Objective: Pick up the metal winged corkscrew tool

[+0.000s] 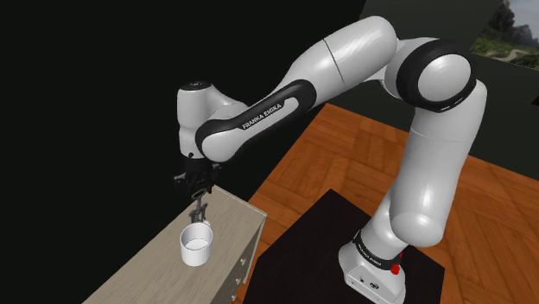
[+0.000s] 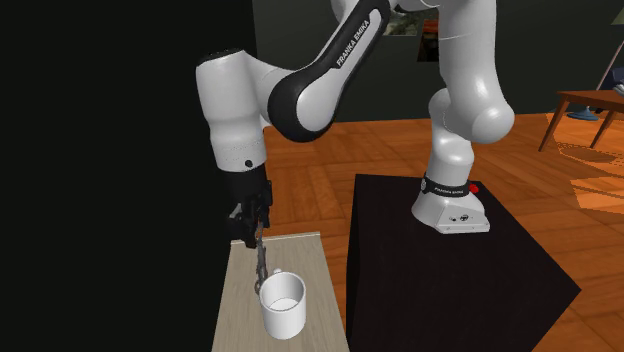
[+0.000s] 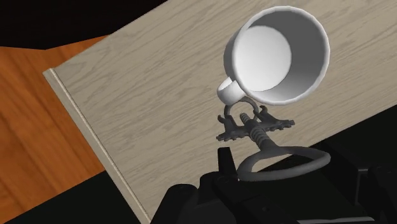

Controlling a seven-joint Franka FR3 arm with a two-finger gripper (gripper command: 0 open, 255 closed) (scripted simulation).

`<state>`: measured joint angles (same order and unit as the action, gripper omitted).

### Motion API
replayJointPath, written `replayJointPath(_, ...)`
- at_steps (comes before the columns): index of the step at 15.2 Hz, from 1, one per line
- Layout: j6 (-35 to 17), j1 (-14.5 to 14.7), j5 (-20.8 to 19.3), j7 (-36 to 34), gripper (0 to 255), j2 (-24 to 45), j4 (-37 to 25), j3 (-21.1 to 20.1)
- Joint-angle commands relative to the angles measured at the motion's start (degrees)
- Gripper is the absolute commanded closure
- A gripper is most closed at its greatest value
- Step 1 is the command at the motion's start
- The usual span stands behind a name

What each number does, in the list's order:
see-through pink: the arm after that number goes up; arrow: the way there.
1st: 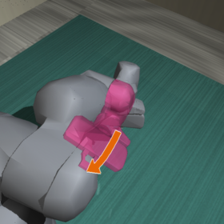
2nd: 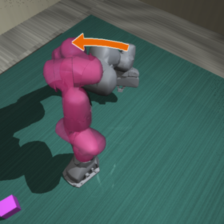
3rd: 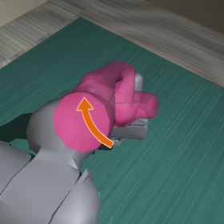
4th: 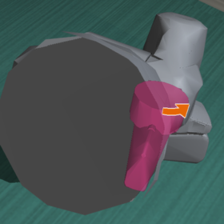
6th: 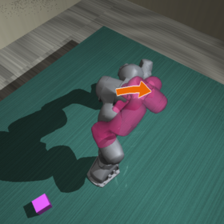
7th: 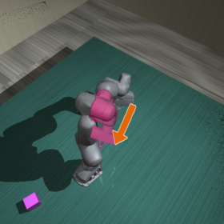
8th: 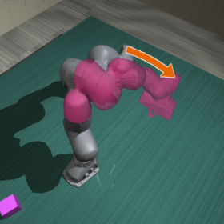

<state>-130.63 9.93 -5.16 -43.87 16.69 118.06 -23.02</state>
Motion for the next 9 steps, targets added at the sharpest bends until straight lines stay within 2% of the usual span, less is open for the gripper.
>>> replayJointPath(1, 1.4, -0.1, 0.5, 0.2, 255, -0.8, -0.6, -0.2)
replayJointPath(9, 5.5, -0.6, 1.9, 1.1, 255, -3.7, -2.1, -0.7)
